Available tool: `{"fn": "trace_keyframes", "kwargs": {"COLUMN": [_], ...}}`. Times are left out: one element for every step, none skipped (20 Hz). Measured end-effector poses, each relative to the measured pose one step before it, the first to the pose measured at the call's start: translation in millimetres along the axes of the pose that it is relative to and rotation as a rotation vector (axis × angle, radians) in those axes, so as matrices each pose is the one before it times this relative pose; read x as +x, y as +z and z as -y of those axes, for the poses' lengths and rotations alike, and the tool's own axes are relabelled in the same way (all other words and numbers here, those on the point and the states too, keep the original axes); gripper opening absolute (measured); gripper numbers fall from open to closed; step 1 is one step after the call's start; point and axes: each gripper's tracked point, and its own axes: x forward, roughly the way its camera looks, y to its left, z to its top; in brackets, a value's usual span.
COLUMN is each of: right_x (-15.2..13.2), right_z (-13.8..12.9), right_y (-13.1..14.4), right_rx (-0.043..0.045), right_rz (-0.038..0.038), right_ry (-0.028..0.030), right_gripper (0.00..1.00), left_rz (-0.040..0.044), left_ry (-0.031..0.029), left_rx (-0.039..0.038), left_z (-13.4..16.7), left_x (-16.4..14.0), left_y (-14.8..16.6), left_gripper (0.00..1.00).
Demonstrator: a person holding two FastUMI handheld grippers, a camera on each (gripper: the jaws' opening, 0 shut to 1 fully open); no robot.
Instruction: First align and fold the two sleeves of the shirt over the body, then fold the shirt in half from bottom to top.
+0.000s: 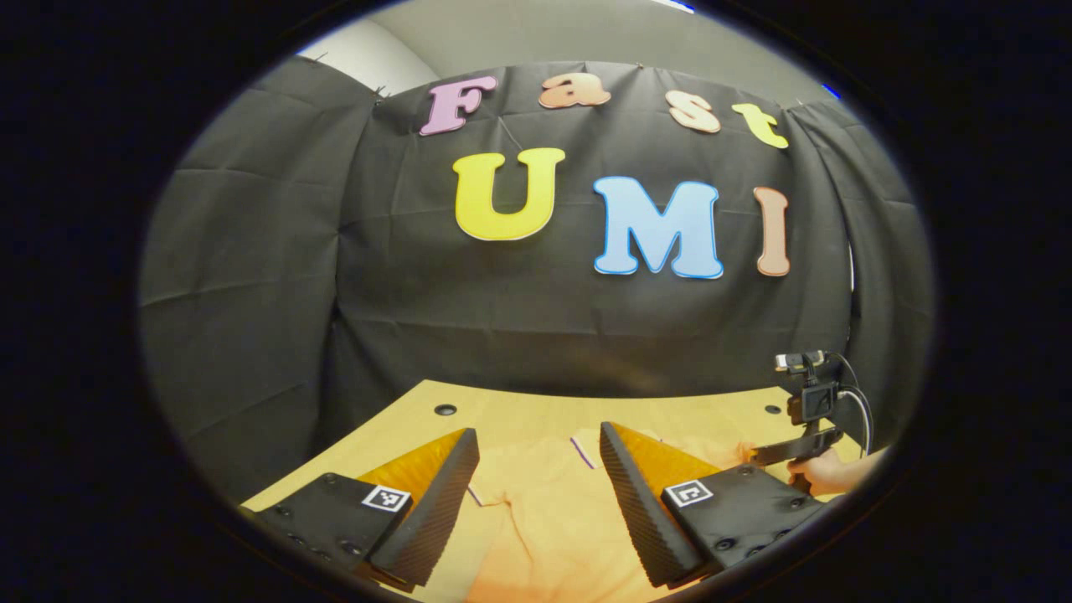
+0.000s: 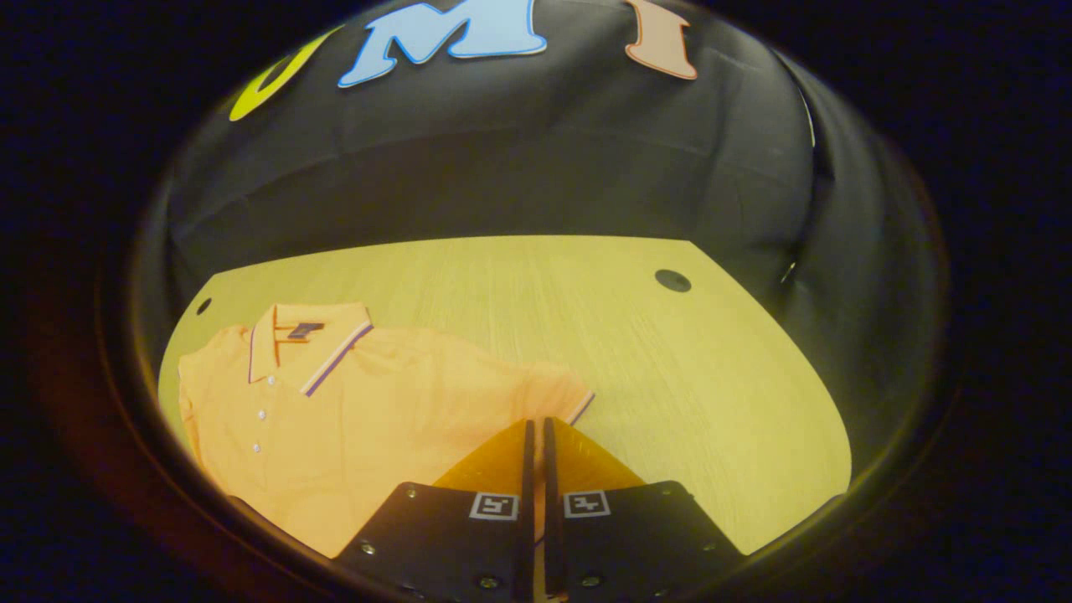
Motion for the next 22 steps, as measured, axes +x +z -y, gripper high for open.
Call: {"fn": "trace_keyframes", "kwargs": {"right_x": [-5.84,-3.92,-3.64,-3.40,-1.50,-0.60,-1.29,-0.11,0.47,-0.59,0.25,0.76,0.91,0.25,2.59,1.10,1.74,0.91,2.52,1.45,0.95,0.43], "right_z": [-5.22,-4.67,-6.70,-7.42,-8.31,-7.39,-7.89,-8.28,-7.67,-8.11,-7.94,-7.58,-6.37,-6.18,-5.35,-5.09,-4.01,-3.73,-3.23,-1.56,-2.12,-1.39], "right_y": [4.37,7.28,5.12,5.64,3.76,4.08,2.38,2.62,0.20,1.53,-0.96,-0.79,-1.13,-1.06,-2.18,-1.08,-2.78,-1.54,-4.06,-1.84,-3.02,-1.93], "right_rx": [-0.02863,-0.02600,-0.02264,-0.01998,-0.02121,-0.02546,-0.02520,-0.02367,-0.02491,-0.02218,-0.01940,-0.02007,-0.01951,-0.01677,-0.01188,-0.00705,-0.00247,-0.00230,-0.00424,-0.00551,-0.00507,-0.00407], "right_rz": [0.01686,0.01880,0.01338,0.00949,0.00993,0.00744,0.00610,0.00491,0.00146,0.00248,0.00089,-0.00139,-0.00317,-0.00372,-0.00384,-0.00689,-0.00870,-0.01082,-0.00998,-0.00815,-0.01124,-0.00894], "right_ry": [0.00926,0.00650,0.01244,0.01493,0.01544,0.01187,0.01373,0.01377,0.01228,0.01494,0.01287,0.01270,0.00898,0.00862,0.00790,0.01144,0.00848,0.00832,0.00535,0.00219,0.00480,0.00202], "right_gripper": [0.05,0.05,0.05,0.05,0.05,0.05,0.05,0.05,0.05,0.05,0.05,0.05,0.05,0.05,0.05,0.05,0.05,0.05,0.06,0.06,0.06,0.07], "left_rz": [0.00257,0.00391,0.00269,0.00118,0.00298,0.00087,-0.00120,0.00060,0.00081,0.00000,-0.00100,0.00028,-0.00013,-0.00080,0.00111,0.00145,0.00014,-0.00036,-0.00267,-0.00133,-0.00242,-0.00104], "left_ry": [-0.00093,0.00081,0.00257,0.00360,0.00437,0.00429,0.00797,0.00904,0.01035,0.00947,0.01035,0.01002,0.00871,0.00904,0.00778,0.00607,0.00696,0.00507,0.00273,0.00253,0.00014,0.00016], "left_rx": [-0.00456,-0.00331,-0.00142,-0.00096,-0.00313,-0.00483,-0.00466,-0.00446,-0.00411,-0.00212,-0.00134,-0.00124,-0.00120,-0.00086,-0.00187,-0.00147,-0.00094,-0.00221,-0.00290,-0.00177,0.00016,0.00140], "left_z": [-0.20,-0.51,-0.98,-1.59,-2.30,-2.22,-3.59,-4.02,-4.66,-3.89,-4.77,-4.34,-4.13,-4.35,-4.39,-2.47,-2.79,-3.34,-2.46,-1.21,-0.84,-0.34], "left_x": [-1.47,-1.23,-2.08,-1.25,-2.06,-1.72,-1.74,-1.59,-0.99,-0.58,-0.73,-0.75,-0.56,0.55,-0.31,-0.67,0.22,1.72,1.37,0.16,1.60,2.10], "left_y": [-0.24,0.92,-0.52,-0.81,0.32,-0.52,-1.38,-1.19,0.10,-1.04,-1.69,-0.86,-0.61,0.01,-0.12,-0.44,-0.06,-0.54,-0.73,-1.17,-1.43,0.56], "left_gripper": [0.96,0.96,0.96,0.95,0.95,0.95,0.95,0.96,0.95,0.95,0.95,0.96,0.96,0.96,0.96,0.95,0.94,0.94,0.94,0.95,0.94,0.94]}}
